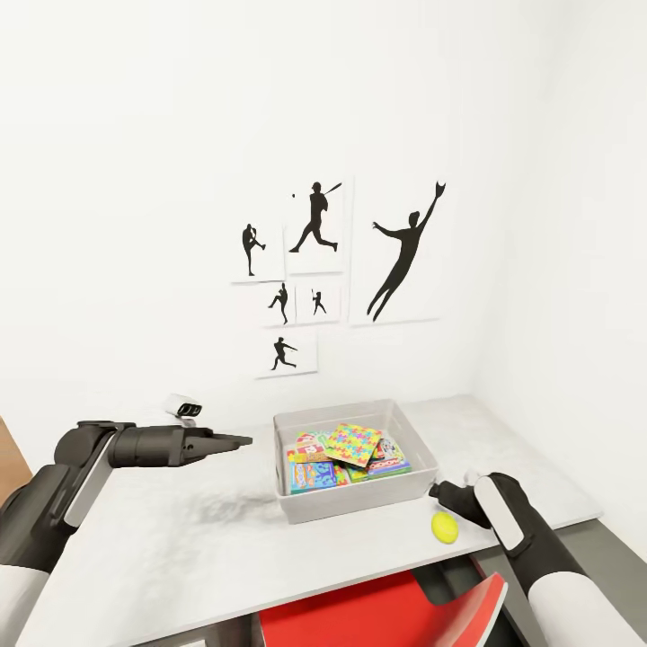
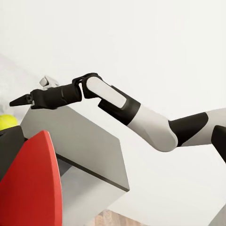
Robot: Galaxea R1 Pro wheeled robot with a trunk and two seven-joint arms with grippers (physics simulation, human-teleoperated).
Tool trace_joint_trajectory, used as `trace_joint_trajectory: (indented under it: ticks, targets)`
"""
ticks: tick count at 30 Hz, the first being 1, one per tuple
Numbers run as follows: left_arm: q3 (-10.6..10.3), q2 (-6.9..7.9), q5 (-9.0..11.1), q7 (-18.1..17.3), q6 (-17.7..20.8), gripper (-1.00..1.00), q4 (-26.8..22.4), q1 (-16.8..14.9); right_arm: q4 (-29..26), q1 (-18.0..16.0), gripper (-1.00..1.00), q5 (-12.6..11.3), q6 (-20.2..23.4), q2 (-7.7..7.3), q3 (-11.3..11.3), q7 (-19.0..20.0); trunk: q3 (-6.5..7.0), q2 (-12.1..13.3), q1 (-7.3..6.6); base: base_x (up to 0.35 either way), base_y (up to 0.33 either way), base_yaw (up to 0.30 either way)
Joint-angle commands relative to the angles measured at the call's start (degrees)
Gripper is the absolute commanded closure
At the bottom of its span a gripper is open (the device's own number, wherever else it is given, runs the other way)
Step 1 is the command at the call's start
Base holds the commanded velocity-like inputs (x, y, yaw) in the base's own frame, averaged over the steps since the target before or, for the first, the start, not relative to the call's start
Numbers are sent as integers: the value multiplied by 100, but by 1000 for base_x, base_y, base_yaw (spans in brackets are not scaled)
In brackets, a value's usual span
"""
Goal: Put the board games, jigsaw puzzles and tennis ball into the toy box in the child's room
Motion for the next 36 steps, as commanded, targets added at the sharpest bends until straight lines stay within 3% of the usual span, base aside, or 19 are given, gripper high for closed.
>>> trace_joint_trajectory:
  ticks: [1,13,36]
  targets:
    - [-11,7,15,-14,60,-100,2,-3,-7,-1,-100,-53,11,-1,19,-53,-3,-5,2,0,0,0]
    - [-11,7,15,-14,60,-100,2,-3,-9,-1,-100,18,-28,-1,392,-81,-7,-5,2,0,0,0]
    - [15,64,26,-14,60,-100,4,-3,-8,-1,-100,25,-34,0,452,-184,-158,-5,2,0,0,43]
